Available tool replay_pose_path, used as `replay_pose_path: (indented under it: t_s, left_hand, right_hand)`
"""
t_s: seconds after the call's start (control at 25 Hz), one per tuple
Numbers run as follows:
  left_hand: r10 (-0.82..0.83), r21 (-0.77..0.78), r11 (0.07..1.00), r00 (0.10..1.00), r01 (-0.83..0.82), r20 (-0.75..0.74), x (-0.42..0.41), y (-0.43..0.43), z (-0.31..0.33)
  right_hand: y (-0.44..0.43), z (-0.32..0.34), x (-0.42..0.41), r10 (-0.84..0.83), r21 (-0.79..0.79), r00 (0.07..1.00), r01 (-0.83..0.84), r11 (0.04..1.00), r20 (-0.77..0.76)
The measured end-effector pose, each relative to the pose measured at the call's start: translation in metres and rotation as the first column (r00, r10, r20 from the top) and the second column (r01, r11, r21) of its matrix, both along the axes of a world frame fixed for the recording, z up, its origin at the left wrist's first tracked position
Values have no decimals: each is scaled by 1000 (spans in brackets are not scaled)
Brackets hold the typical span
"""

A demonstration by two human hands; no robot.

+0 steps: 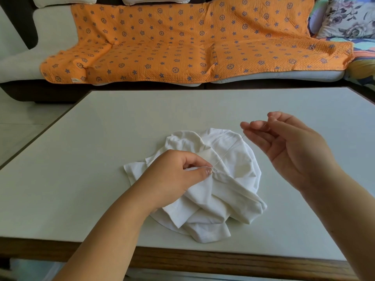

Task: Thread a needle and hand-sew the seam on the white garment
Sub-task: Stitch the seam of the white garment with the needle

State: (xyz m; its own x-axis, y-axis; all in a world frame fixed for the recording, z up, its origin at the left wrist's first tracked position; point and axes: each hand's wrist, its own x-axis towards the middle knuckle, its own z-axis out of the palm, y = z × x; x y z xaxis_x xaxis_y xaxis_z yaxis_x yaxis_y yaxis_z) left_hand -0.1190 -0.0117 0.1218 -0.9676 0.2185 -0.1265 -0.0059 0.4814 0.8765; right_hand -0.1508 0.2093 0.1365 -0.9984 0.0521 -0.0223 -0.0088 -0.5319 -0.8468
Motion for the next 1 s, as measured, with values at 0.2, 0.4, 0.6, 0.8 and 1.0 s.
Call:
replay_pose_path:
  t_s: [0.2, 0.4, 0.6, 0.8, 1.0]
  left_hand:
    - [-8, 35, 999, 999, 6, 42, 0, -2, 1]
    - [-22, 93, 996, 997, 15, 80, 1, -5, 4]
    - [-33, 127, 992, 992, 17, 126, 1, -8, 7]
    - [-21, 116, 993, 989, 4, 146, 1, -10, 7]
    - [-15, 112, 994, 987, -4, 161, 1, -10, 9]
  right_hand:
    - [-4, -12, -4, -185, 533, 972, 234, 813, -145]
    - [-3, -22, -6, -131, 862, 946, 325, 389, -298]
    - [6, -29, -13, -113, 932, 956, 288, 218, -269]
    - [14, -28, -17, -140, 936, 949, 305, 174, -283]
    - [17, -33, -20, -114, 955, 954, 286, 80, -277]
